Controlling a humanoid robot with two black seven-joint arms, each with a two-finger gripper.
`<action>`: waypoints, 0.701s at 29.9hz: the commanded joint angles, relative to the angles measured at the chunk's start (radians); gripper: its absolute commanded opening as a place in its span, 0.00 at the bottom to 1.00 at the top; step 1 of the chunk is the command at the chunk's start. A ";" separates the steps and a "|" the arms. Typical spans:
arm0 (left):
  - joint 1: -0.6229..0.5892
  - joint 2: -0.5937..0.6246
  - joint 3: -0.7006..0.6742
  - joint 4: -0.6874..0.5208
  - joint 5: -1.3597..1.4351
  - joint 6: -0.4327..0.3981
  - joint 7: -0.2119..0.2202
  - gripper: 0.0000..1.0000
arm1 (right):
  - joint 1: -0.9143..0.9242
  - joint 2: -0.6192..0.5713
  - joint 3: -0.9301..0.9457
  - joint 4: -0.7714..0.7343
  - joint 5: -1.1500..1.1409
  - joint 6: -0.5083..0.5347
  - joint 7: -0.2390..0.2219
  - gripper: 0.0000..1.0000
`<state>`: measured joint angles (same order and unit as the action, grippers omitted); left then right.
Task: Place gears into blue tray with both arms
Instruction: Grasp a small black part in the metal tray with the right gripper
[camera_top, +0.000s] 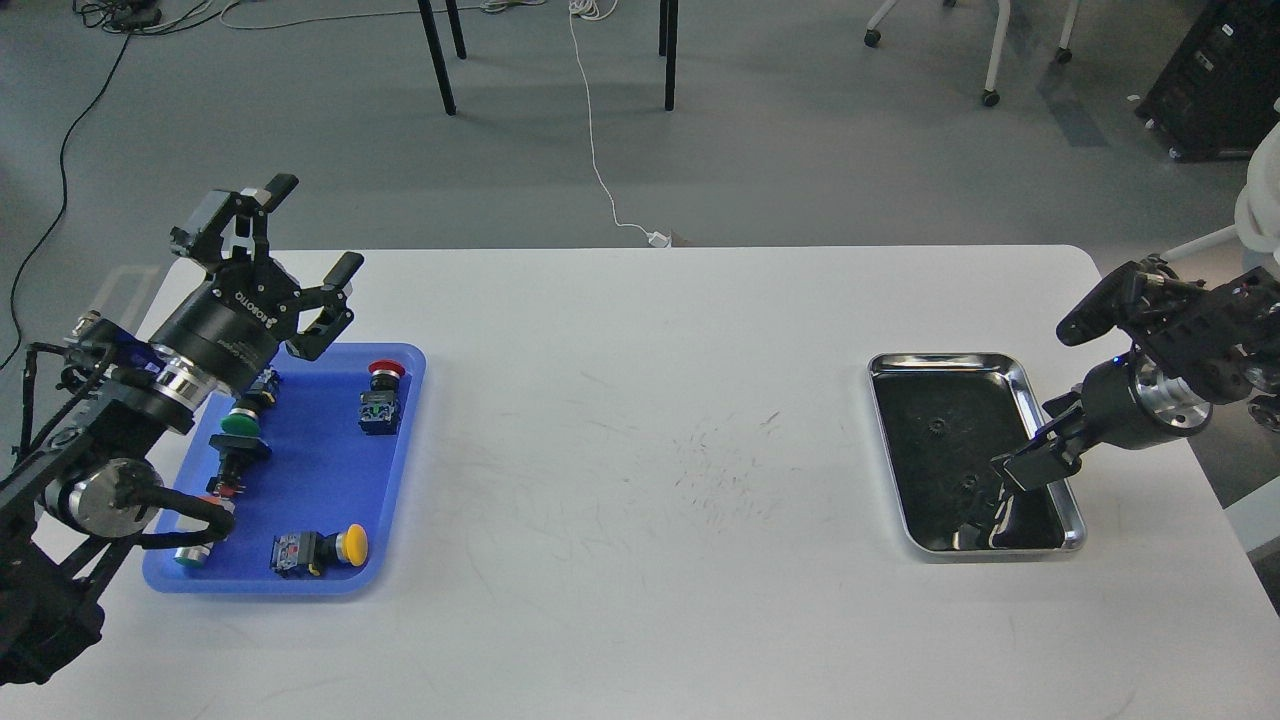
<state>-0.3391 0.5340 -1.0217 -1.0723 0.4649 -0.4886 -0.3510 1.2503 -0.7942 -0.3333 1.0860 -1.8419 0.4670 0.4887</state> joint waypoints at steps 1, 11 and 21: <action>0.003 -0.002 0.000 0.000 0.003 0.000 0.000 0.98 | -0.017 0.055 -0.024 -0.038 0.001 -0.027 0.000 0.93; 0.002 -0.002 -0.009 -0.006 0.003 0.000 0.001 0.98 | -0.051 0.112 -0.036 -0.066 0.003 -0.048 0.000 0.75; 0.003 -0.003 -0.009 -0.006 0.003 0.000 0.003 0.98 | -0.061 0.147 -0.039 -0.093 0.003 -0.050 0.000 0.67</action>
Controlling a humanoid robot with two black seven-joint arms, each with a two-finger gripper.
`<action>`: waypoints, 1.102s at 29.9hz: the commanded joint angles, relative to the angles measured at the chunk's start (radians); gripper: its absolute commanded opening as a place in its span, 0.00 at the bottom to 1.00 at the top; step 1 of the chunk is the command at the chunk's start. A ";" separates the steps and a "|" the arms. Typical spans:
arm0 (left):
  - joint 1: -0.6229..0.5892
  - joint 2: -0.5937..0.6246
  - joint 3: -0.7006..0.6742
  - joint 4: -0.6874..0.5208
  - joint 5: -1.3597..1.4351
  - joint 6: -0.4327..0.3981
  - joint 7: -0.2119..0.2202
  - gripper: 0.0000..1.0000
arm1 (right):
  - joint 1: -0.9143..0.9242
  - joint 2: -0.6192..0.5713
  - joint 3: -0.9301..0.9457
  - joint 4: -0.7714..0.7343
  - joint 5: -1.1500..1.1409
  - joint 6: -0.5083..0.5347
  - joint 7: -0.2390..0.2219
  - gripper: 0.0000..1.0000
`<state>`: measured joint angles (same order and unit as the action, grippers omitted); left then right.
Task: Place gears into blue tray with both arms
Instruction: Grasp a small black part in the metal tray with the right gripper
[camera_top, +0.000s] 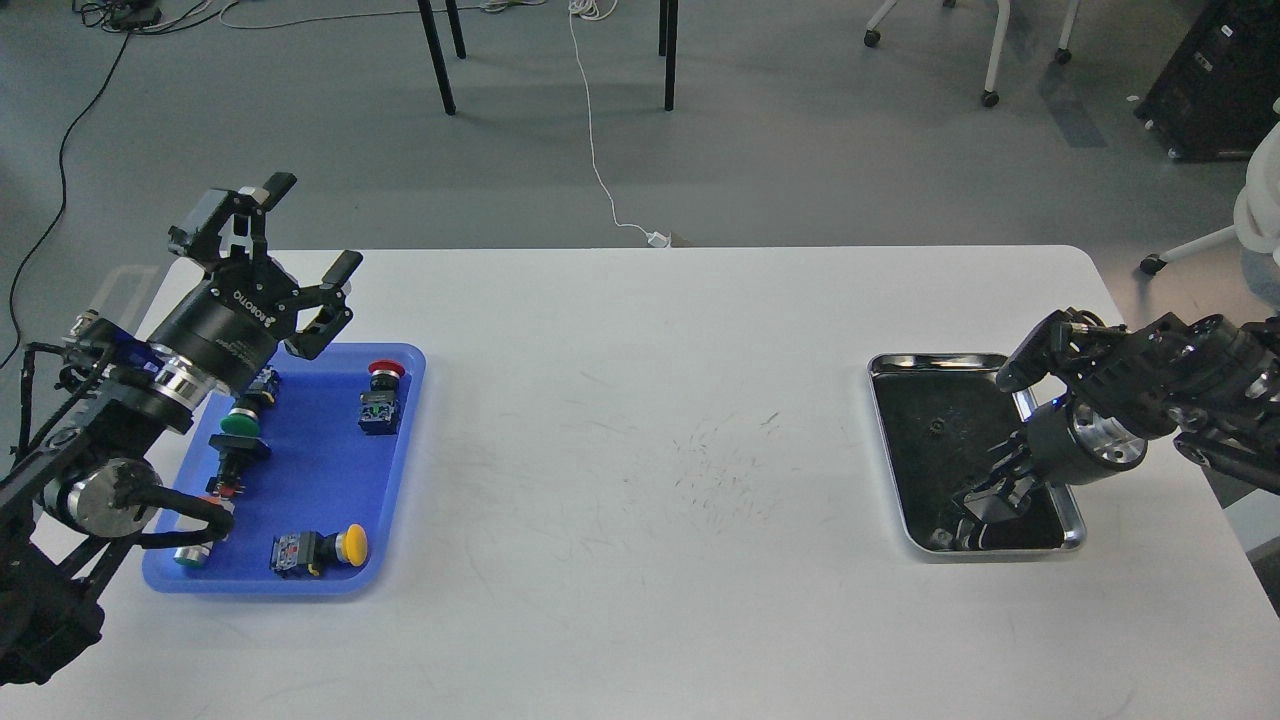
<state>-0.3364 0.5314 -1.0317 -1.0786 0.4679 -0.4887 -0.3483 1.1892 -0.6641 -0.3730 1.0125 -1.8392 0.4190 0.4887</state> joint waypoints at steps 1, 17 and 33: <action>0.000 -0.001 0.001 0.000 0.000 0.000 0.000 0.98 | -0.002 0.023 0.000 -0.025 0.000 -0.002 0.000 0.67; 0.000 -0.002 -0.002 0.000 0.000 0.000 0.000 0.98 | -0.003 0.043 -0.012 -0.034 0.000 0.004 0.000 0.34; 0.000 -0.002 -0.004 0.000 0.000 0.000 -0.001 0.98 | 0.058 0.038 -0.012 0.003 0.005 0.015 0.000 0.14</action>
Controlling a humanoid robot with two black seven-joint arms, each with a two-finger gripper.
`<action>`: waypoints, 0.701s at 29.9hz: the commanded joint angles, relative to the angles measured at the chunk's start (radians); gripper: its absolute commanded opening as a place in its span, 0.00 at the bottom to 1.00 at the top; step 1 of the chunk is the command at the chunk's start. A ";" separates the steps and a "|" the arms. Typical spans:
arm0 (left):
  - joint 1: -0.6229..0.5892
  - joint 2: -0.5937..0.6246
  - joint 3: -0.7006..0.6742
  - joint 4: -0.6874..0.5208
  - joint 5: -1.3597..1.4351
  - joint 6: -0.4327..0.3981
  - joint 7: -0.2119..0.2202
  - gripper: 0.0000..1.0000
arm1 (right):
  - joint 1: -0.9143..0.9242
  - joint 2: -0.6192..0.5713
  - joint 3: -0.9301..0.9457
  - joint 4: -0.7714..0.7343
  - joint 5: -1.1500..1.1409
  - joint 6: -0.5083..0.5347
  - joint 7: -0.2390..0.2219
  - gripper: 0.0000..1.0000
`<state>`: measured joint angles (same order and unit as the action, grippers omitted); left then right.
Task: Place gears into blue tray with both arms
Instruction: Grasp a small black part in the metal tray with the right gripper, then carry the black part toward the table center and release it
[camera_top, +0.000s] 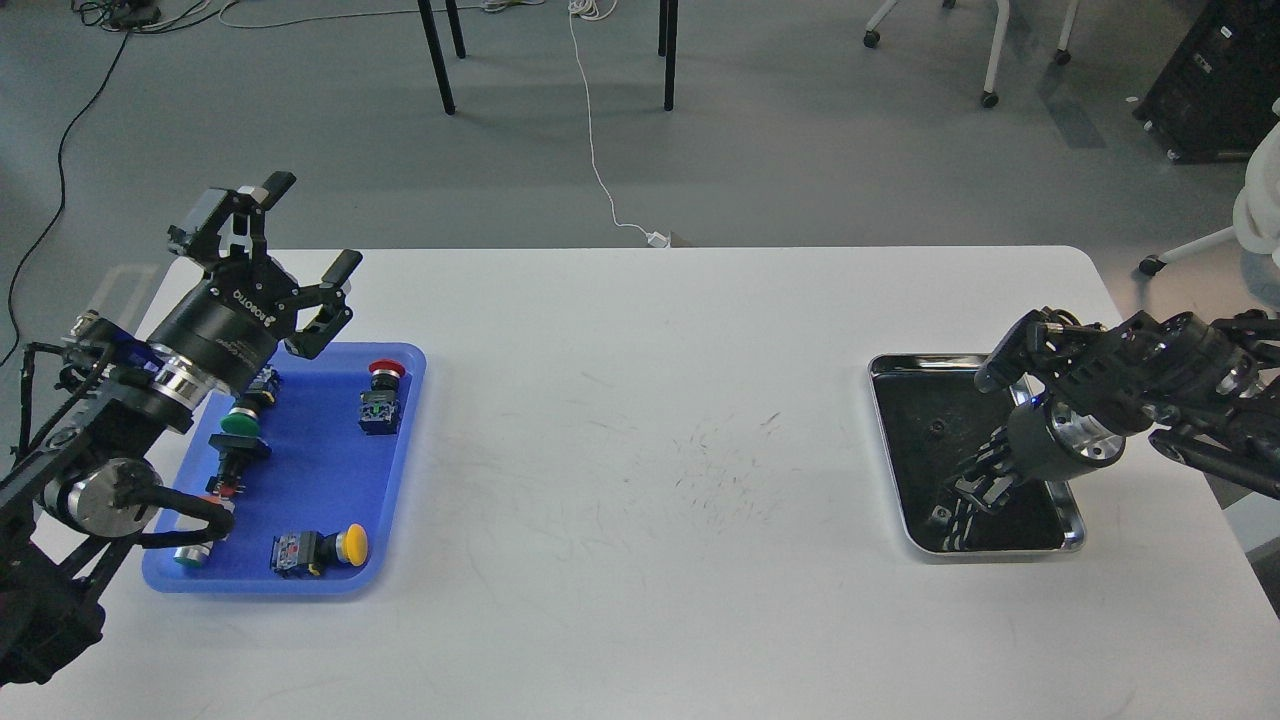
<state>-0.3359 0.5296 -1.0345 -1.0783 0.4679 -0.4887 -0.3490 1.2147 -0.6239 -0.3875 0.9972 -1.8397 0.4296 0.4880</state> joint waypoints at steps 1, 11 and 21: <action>0.000 0.000 -0.001 0.000 0.000 0.000 -0.001 0.98 | 0.042 -0.002 0.002 0.023 0.007 0.005 0.001 0.14; -0.002 0.004 -0.006 0.000 0.000 0.000 -0.002 0.98 | 0.209 0.171 0.002 0.018 0.173 0.012 0.001 0.15; 0.003 0.013 -0.010 0.000 -0.002 0.000 -0.004 0.98 | 0.175 0.624 -0.051 -0.252 0.253 -0.009 0.001 0.15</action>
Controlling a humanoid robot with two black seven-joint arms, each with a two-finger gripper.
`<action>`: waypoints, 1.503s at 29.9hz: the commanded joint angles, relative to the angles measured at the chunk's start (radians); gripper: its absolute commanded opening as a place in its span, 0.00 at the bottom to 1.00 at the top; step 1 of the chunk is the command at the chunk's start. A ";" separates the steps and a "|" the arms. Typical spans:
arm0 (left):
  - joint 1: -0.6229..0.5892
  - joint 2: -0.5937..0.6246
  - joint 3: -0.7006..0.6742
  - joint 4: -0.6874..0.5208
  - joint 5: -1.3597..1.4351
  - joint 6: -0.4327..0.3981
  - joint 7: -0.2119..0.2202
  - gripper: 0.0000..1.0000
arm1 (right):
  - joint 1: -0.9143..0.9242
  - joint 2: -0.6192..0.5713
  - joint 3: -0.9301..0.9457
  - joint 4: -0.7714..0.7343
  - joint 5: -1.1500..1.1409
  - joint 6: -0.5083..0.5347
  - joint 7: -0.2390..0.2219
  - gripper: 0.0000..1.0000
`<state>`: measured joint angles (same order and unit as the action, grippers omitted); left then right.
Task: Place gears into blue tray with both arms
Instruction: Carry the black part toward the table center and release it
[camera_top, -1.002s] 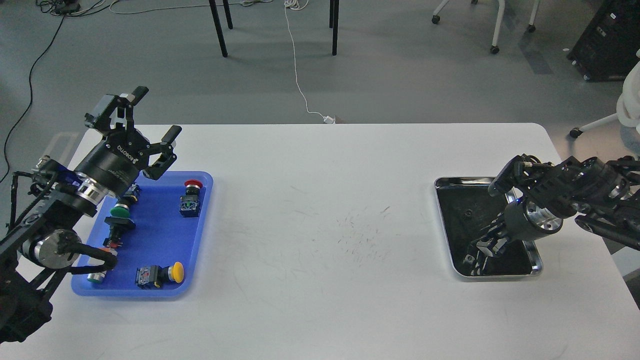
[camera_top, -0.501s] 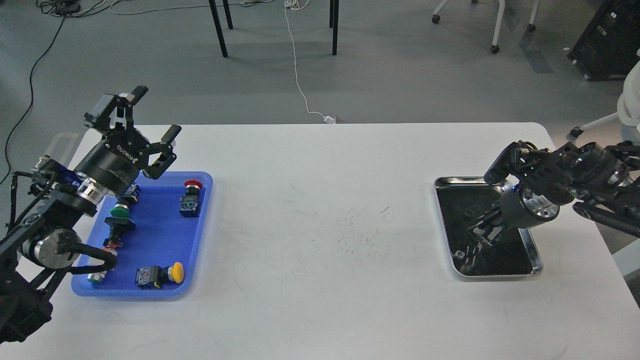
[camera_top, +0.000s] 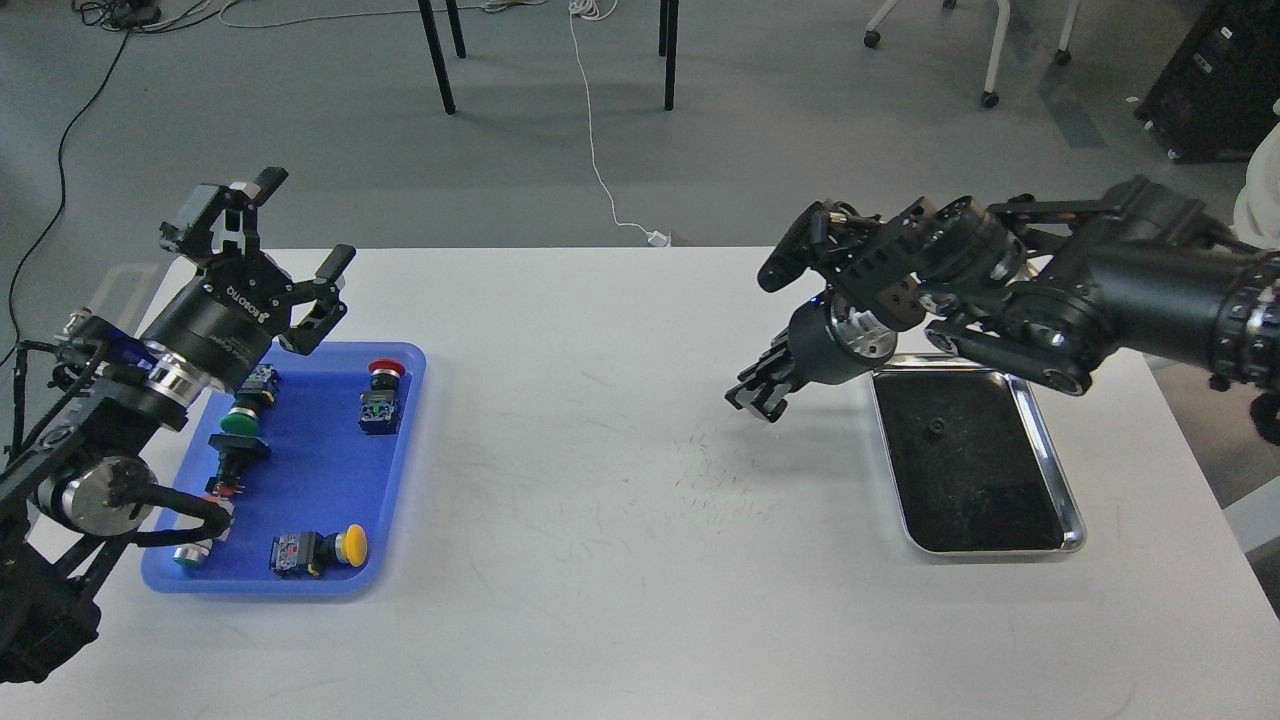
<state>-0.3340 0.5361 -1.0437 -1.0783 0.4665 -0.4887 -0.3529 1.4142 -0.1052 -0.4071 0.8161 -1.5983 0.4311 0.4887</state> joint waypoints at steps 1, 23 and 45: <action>0.001 0.008 -0.001 0.000 0.000 0.000 0.000 0.98 | -0.037 0.105 -0.041 -0.087 0.029 -0.012 0.000 0.15; 0.006 0.033 -0.015 -0.002 -0.002 0.000 0.000 0.98 | -0.095 0.105 -0.130 -0.048 0.187 -0.094 0.000 0.16; -0.005 0.065 0.004 -0.005 0.134 0.000 -0.001 0.98 | -0.040 0.053 -0.006 -0.052 0.343 -0.092 0.000 1.00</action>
<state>-0.3331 0.5907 -1.0468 -1.0800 0.5095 -0.4887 -0.3513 1.3728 -0.0038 -0.4794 0.7637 -1.3434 0.3380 0.4889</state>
